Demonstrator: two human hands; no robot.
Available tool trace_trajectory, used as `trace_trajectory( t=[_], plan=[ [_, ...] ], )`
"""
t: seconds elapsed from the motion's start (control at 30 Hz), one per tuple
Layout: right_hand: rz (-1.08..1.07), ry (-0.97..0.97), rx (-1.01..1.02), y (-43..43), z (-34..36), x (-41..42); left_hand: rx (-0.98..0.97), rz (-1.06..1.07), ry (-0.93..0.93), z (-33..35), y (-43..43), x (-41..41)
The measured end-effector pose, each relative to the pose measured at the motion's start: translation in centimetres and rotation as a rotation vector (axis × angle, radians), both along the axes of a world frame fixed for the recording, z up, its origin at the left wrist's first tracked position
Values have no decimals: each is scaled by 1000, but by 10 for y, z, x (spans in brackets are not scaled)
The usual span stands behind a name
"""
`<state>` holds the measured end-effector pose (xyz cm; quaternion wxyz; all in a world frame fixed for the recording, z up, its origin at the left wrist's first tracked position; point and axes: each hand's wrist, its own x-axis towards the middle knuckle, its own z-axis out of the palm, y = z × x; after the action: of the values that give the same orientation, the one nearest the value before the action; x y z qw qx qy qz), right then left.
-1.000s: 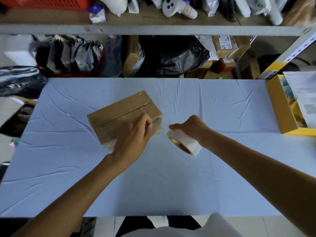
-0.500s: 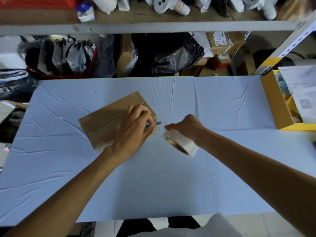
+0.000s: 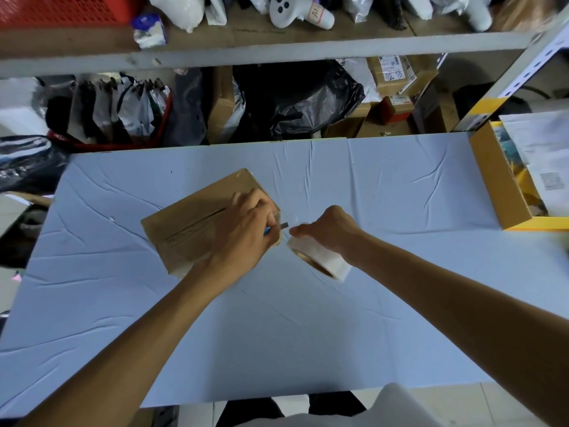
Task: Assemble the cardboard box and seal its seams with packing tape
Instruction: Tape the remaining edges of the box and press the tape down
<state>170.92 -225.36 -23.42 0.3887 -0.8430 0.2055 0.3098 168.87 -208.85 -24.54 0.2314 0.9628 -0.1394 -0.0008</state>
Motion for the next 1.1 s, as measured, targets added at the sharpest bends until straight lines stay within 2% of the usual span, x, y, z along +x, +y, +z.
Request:
trace_trajectory(
  t=[0.33, 0.7, 0.8, 1.0, 1.1],
  plan=[
    [32, -10, 6, 3, -4, 1, 142, 64, 99, 12, -10, 13],
    [28, -13, 38, 5, -5, 4, 187, 54, 194, 22, -17, 16],
    [89, -30, 1, 4, -9, 1, 168, 48, 266, 27, -16, 19],
    [67, -182, -58, 5, -15, -10, 191, 39, 441, 36, -14, 29],
    [51, -170, -50, 0, -15, -9, 115, 59, 498, 40, -11, 33]
  ],
)
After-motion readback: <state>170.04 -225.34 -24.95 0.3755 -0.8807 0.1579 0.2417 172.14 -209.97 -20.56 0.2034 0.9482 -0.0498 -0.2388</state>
